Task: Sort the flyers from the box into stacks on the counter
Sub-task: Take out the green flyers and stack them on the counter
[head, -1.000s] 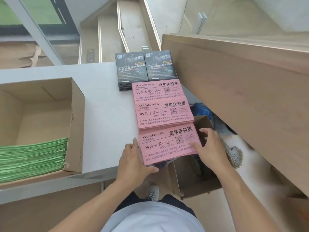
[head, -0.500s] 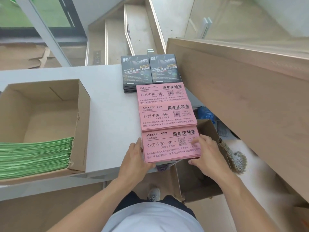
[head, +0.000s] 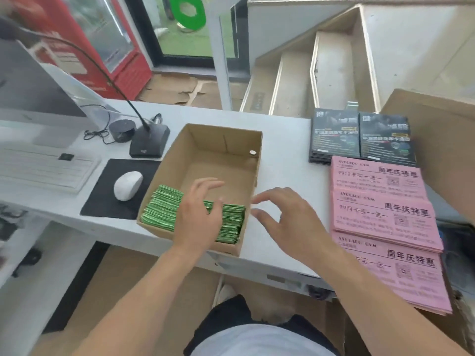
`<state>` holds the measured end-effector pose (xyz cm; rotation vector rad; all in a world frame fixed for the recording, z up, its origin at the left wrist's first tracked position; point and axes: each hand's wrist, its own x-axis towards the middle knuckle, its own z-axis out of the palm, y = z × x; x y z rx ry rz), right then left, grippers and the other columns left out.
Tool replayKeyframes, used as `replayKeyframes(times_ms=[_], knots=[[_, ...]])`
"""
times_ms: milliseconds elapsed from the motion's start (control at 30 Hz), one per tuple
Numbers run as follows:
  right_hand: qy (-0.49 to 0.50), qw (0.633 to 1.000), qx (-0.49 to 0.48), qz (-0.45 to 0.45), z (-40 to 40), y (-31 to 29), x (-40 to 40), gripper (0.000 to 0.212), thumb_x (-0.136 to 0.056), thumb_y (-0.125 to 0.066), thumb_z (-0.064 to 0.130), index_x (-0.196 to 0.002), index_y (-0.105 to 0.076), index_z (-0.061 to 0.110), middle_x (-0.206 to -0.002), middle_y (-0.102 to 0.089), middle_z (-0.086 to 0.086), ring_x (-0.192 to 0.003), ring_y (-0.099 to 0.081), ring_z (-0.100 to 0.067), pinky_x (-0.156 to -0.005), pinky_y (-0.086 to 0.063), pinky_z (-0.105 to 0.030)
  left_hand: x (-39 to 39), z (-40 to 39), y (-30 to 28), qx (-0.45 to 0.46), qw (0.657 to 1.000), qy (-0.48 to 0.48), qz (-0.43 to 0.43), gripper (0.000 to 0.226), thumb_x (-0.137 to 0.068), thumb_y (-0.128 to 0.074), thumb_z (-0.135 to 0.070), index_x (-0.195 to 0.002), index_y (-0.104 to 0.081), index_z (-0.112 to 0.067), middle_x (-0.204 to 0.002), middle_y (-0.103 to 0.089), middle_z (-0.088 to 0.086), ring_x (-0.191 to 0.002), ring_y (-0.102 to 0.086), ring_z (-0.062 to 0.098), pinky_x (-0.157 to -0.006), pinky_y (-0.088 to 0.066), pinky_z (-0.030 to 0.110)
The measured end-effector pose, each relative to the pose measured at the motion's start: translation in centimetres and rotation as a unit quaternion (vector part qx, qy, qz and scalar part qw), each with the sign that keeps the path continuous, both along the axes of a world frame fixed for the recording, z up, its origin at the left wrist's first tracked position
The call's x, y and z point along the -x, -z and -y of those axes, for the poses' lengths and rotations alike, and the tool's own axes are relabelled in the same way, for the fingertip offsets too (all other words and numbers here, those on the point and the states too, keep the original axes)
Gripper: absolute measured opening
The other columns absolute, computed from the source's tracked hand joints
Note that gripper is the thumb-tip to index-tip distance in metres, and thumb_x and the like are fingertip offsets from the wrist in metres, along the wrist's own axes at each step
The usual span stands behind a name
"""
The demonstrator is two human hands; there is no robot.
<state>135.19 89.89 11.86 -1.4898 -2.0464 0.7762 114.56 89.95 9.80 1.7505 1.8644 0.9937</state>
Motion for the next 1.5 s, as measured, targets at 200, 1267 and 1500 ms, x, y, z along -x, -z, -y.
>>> replayKeyframes(times_ms=[200,1267,1500], knots=[[-0.107,0.988,0.058,0.098,-4.7,1.0,9.7,0.033,-0.102,-0.056,0.039,-0.132,-0.063,0.030,-0.129,-0.066,0.011,-0.120,-0.057,-0.013,-0.100,-0.047,-0.037,8.9,-2.1,1.5,0.035,0.991,-0.059,-0.115,0.024,-0.093,-0.063,-0.012,-0.117,-0.068,-0.018,-0.121,-0.066,-0.003,-0.119,-0.055,0.019,-0.108,-0.041,0.041],[-0.122,0.978,0.140,0.091,-11.2,2.8,15.7,0.024,-0.103,-0.057,0.036,-0.117,-0.076,0.028,-0.109,-0.076,0.011,-0.090,-0.064,-0.007,-0.072,-0.042,-0.014,13.8,-6.7,3.5,0.050,0.966,-0.046,-0.250,0.040,-0.101,-0.044,-0.029,-0.136,-0.059,-0.017,-0.148,-0.052,0.001,-0.149,-0.031,0.020,-0.127,-0.004,0.048],[-0.171,0.952,0.140,0.212,-12.5,0.9,16.5,0.027,-0.096,-0.063,0.037,-0.121,-0.072,0.033,-0.107,-0.075,0.014,-0.096,-0.069,-0.011,-0.086,-0.054,-0.029,14.1,-7.0,3.5,0.039,0.967,0.017,-0.251,0.049,-0.099,-0.035,-0.009,-0.146,-0.048,-0.017,-0.155,-0.046,-0.001,-0.155,-0.013,0.022,-0.128,0.000,0.038]])
